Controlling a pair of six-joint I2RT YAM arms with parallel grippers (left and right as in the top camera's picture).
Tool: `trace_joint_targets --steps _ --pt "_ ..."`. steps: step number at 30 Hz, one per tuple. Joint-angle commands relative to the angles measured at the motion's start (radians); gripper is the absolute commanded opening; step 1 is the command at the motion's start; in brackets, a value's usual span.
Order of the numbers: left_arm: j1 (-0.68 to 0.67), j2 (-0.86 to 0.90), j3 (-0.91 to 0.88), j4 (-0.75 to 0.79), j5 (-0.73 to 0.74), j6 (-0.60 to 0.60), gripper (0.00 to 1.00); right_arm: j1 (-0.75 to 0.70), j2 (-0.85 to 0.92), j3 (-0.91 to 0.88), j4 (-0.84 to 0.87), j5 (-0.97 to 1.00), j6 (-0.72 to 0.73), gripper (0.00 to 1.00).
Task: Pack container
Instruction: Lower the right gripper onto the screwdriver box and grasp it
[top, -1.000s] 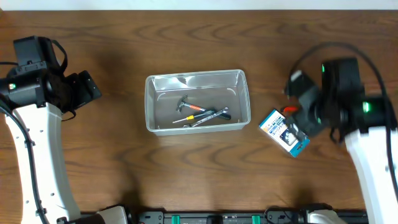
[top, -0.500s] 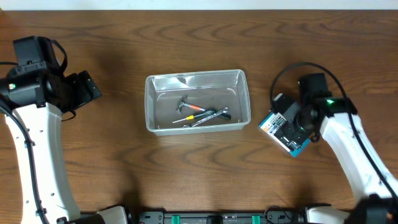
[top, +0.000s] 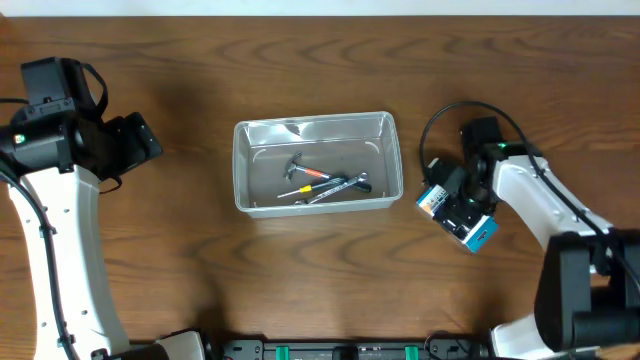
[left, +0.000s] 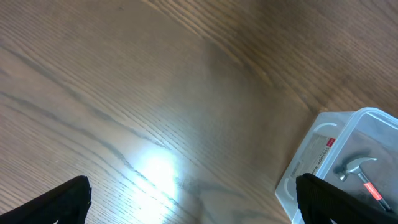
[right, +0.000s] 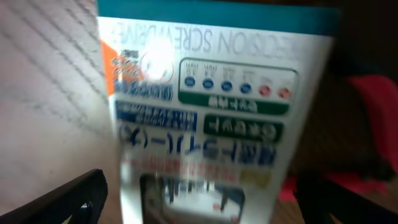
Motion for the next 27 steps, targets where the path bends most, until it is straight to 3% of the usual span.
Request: trace_joint_targets --steps 1,20,27 --pt "0.0 0.005 0.008 0.005 -0.013 -0.008 0.98 0.005 0.034 -0.002 0.015 -0.001 -0.014 0.99" --pt "0.0 0.005 0.008 0.007 -0.013 0.003 0.98 0.006 0.135 -0.004 0.081 -0.034 0.086 0.99" --pt "0.0 0.005 0.008 0.007 -0.013 0.003 0.98 0.005 0.135 -0.004 0.088 -0.034 0.129 0.81"
